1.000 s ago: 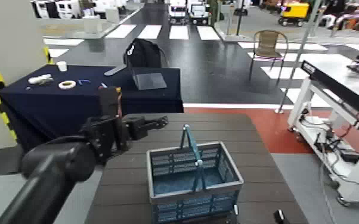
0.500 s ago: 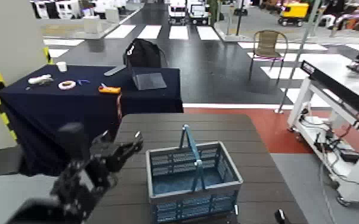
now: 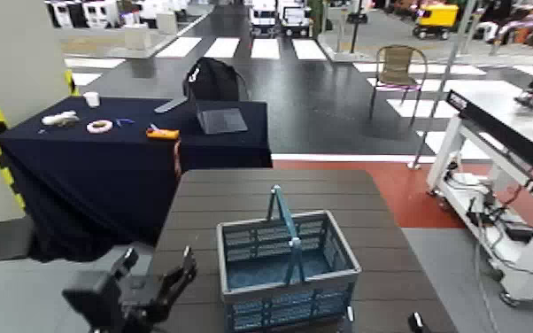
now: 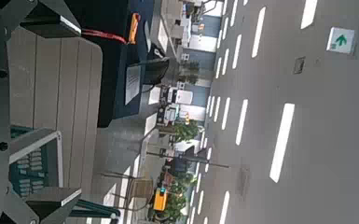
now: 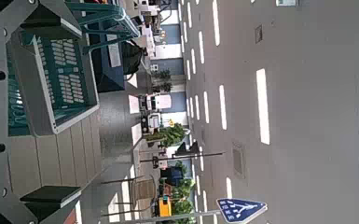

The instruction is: Place the crate on the table.

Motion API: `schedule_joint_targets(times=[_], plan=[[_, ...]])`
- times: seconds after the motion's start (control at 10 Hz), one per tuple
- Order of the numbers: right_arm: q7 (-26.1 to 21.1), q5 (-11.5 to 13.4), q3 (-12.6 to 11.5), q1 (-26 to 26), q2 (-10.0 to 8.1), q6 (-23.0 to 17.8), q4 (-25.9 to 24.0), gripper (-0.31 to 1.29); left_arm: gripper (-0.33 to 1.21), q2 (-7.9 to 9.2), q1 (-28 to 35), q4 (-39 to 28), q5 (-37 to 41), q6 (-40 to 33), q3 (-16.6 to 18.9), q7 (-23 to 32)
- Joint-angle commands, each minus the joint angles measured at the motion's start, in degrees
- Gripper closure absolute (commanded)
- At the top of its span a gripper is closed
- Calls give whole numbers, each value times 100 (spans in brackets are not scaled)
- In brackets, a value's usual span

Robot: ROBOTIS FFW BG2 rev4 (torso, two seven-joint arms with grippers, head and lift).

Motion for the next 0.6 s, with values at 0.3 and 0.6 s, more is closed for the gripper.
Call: schedule_joint_targets(times=[0.3, 0.6], plan=[[9, -10, -54, 34, -16, 23, -22, 13, 11, -56, 641, 79, -783, -747, 87, 286], [17, -1, -98, 52, -16, 31, -48, 13, 11, -56, 869, 43, -915, -808, 183, 365]])
